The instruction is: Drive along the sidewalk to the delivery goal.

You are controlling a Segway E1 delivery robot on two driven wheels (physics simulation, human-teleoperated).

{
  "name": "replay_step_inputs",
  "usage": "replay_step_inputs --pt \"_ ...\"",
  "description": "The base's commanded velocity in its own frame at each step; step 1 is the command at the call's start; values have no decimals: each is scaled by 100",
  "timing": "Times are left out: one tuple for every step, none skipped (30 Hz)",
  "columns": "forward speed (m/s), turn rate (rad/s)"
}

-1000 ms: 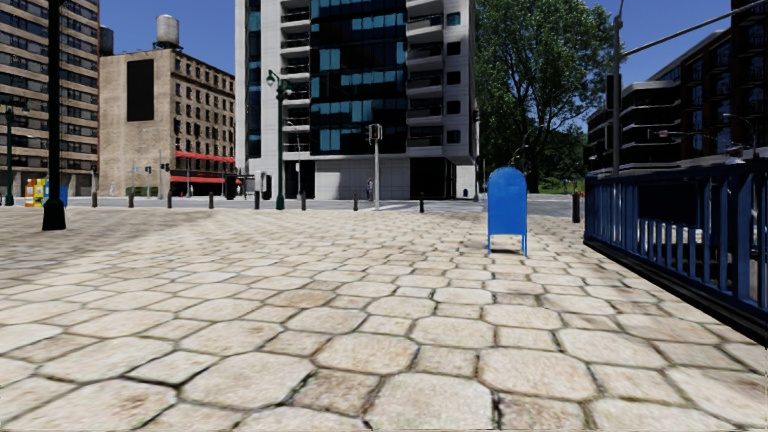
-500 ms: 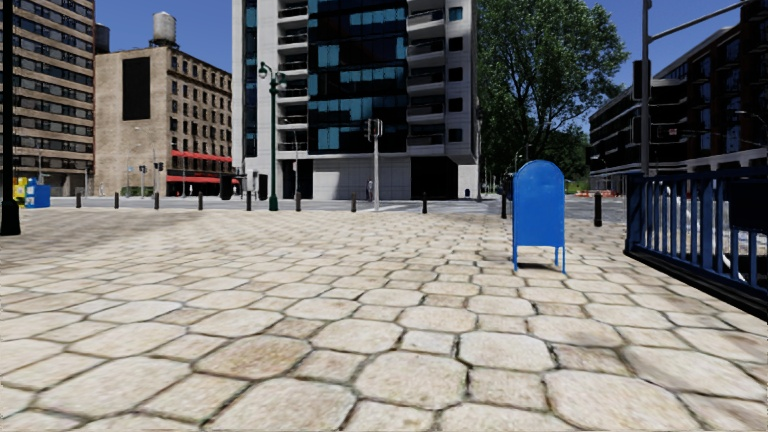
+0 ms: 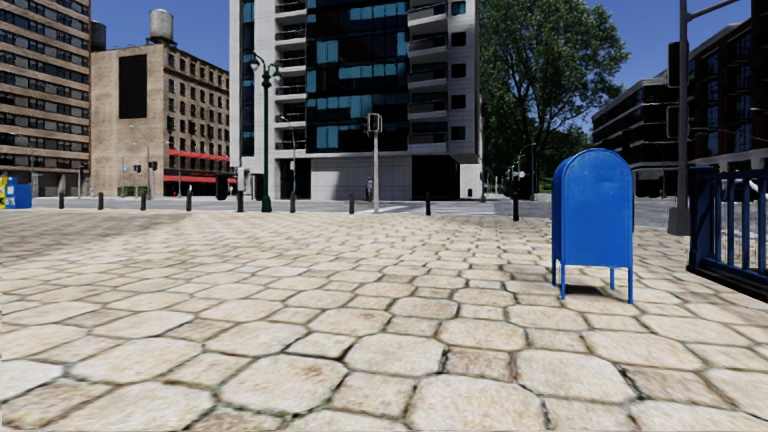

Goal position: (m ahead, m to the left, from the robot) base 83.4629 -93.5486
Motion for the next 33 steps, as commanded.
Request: replay_step_inputs --pt "200 0" --pt "200 0" --pt "200 0" --pt "200 0" --pt "200 0" --pt "200 0" --pt "200 0" --pt "200 0" --pt "200 0" --pt "200 0" --pt "200 0" --pt "200 0" --pt "200 0" --pt "200 0" --pt "200 0" --pt "200 0" --pt "200 0" --pt "200 0" --pt "200 0" --pt "200 -4" --pt "200 -7" --pt "200 -9" --pt "200 -9" --pt "200 -9" --pt "200 -9" --pt "200 -9" --pt "200 -10" --pt "200 -11" --pt "200 -11" --pt "200 -13" --pt "200 -13" --pt "200 -14" --pt "200 -15"
